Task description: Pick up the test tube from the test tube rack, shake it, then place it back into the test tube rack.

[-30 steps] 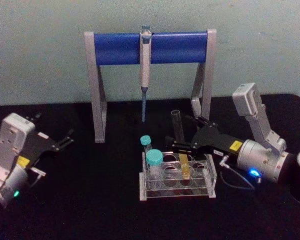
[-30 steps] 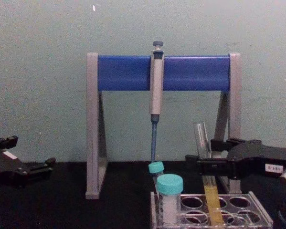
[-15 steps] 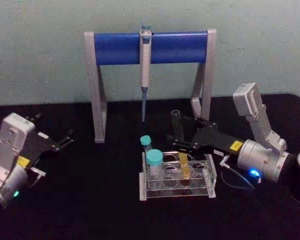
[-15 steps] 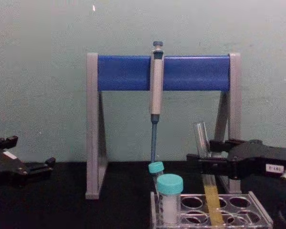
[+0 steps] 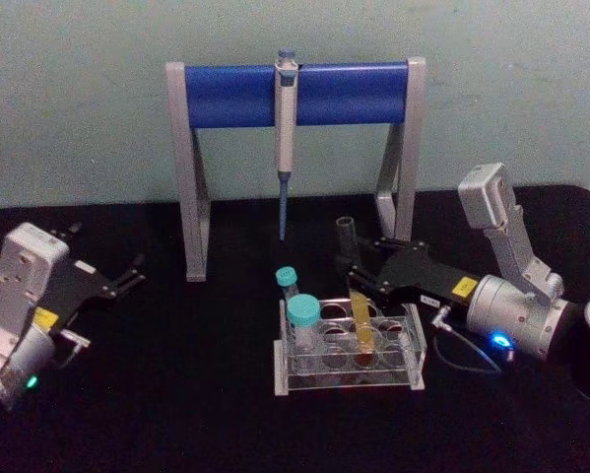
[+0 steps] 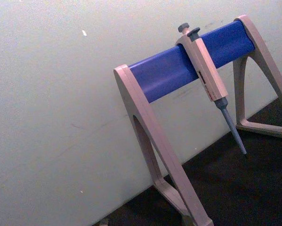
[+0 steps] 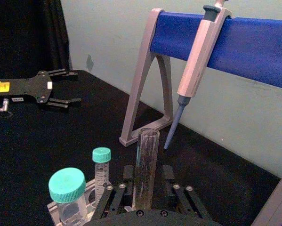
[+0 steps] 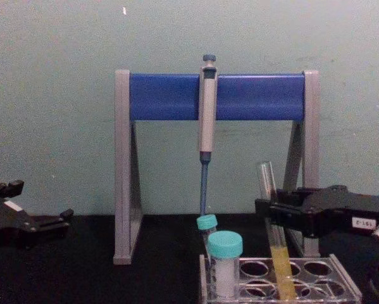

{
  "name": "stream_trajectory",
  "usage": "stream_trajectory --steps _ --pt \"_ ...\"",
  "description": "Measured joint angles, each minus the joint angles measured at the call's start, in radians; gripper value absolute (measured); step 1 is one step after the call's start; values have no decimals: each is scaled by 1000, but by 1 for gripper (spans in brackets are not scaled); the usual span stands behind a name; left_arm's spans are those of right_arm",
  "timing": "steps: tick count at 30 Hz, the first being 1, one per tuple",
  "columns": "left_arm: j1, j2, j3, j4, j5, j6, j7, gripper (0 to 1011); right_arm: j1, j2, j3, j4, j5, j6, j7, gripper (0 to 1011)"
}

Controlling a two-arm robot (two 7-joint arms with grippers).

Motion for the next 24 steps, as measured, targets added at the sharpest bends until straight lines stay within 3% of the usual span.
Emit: stream_trajectory --steps 7,24 --pt "0 0 0 0 0 0 0 1001 0 0 0 0 1 0 0 232" --pt "0 0 0 0 0 0 0 1001 0 0 0 0 1 0 0 229"
